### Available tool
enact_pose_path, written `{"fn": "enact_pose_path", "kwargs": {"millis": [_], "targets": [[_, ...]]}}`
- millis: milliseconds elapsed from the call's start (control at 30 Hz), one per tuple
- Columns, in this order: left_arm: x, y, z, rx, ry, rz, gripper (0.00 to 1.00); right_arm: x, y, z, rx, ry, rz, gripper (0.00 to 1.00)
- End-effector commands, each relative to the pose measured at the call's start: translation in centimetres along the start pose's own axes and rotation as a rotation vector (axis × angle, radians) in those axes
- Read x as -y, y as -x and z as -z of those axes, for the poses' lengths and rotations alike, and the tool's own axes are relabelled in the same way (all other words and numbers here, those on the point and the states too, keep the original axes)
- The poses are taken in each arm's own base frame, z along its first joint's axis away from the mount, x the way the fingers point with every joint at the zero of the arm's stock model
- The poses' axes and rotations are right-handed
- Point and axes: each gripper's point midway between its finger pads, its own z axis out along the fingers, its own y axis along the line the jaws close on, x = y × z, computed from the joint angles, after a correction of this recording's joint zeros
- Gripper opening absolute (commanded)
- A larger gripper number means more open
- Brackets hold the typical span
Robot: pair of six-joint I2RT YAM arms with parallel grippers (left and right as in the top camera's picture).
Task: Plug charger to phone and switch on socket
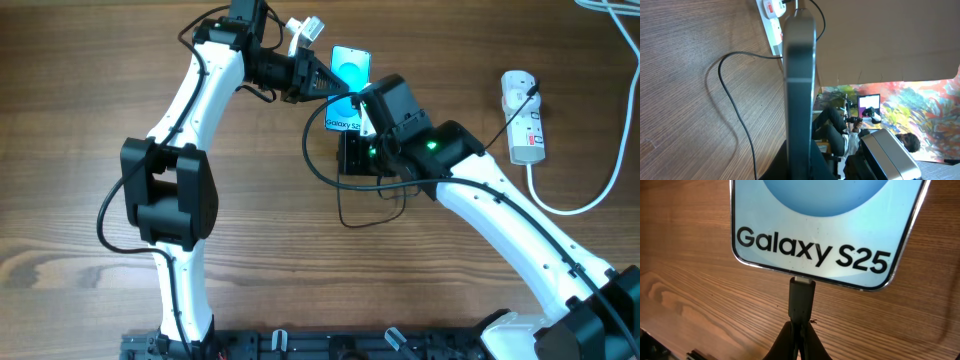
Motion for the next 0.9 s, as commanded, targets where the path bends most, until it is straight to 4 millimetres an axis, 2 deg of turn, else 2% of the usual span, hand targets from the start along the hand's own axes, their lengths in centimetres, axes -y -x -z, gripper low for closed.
{"fn": "enact_pose_path", "kwargs": {"millis": [0, 867], "targets": [[2.0, -0.3, 0.3, 0.000, -0.022, -0.056, 0.04, 0.5, 2.1, 0.4, 0.075, -0.011, 0.013, 0.05], [2.0, -1.0, 0.3, -0.017, -0.022, -0.005, 0.04, 0.5, 4.5, 0.8, 0.177, -0.023, 0.048, 0.07]]}}
